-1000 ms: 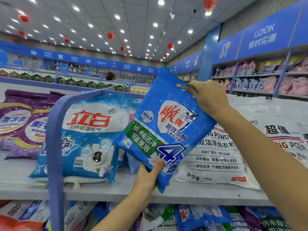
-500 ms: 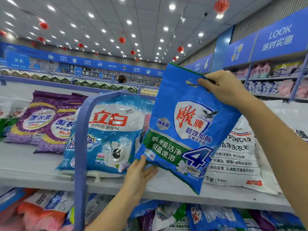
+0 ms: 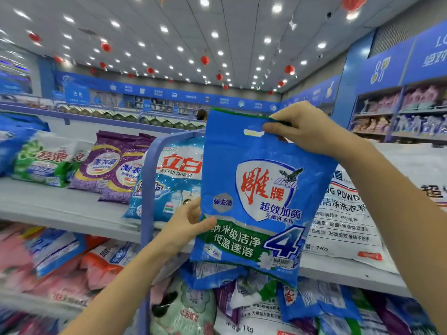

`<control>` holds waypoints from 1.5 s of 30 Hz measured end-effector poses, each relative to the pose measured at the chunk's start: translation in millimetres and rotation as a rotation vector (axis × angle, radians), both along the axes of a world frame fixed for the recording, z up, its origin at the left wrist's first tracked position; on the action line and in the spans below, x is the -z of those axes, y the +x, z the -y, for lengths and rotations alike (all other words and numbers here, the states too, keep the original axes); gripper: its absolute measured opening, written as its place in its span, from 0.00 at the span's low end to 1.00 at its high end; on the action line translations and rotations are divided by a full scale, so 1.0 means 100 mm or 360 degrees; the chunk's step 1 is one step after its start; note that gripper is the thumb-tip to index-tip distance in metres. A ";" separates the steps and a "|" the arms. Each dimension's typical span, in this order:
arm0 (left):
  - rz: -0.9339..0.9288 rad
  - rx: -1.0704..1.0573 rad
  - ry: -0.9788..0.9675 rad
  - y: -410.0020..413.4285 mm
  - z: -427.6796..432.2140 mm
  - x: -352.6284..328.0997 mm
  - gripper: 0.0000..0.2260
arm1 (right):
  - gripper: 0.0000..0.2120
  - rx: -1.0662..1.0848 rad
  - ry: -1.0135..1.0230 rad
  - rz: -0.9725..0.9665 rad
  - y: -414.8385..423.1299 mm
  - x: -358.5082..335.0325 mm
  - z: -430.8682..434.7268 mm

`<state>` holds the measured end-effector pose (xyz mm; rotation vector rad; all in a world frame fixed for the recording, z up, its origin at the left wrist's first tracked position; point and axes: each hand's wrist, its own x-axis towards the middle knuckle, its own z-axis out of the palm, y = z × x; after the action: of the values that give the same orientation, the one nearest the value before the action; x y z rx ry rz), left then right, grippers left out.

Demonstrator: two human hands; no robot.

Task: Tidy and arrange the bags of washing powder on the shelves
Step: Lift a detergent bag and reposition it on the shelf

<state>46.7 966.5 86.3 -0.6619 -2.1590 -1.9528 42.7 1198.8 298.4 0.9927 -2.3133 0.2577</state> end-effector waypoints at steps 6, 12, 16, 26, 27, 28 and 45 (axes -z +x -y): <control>0.0285 -0.0166 0.0208 0.39 0.19 0.13 0.30 | 0.19 -0.0146 0.0056 0.0029 0.11 0.11 0.42; 0.0203 -0.0270 0.0291 0.83 0.69 0.12 0.06 | 0.19 -0.0011 0.0202 -0.0522 0.08 0.17 1.12; 0.0209 -0.0619 0.0462 1.04 1.18 0.16 0.13 | 0.22 0.0016 0.0199 -0.0688 0.09 0.22 1.77; 0.0436 -0.1042 0.0403 1.52 3.17 0.13 0.26 | 0.20 -0.0086 -0.0088 -0.0802 0.33 0.47 3.99; 0.0442 -0.1074 0.0397 1.56 3.39 0.13 0.25 | 0.20 -0.0166 -0.0189 -0.0800 0.37 0.49 4.21; 0.0441 -0.1107 0.0415 1.62 3.60 0.12 0.23 | 0.21 -0.0262 -0.0296 -0.0798 0.39 0.53 4.41; 0.0347 -0.1339 0.0912 1.31 6.50 -0.01 0.21 | 0.38 -0.1149 -0.1254 0.2438 -0.23 1.88 7.18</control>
<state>178.1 316.4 87.2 0.4931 -1.4331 -1.9884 20.0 480.3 110.3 1.2862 -2.2307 2.7254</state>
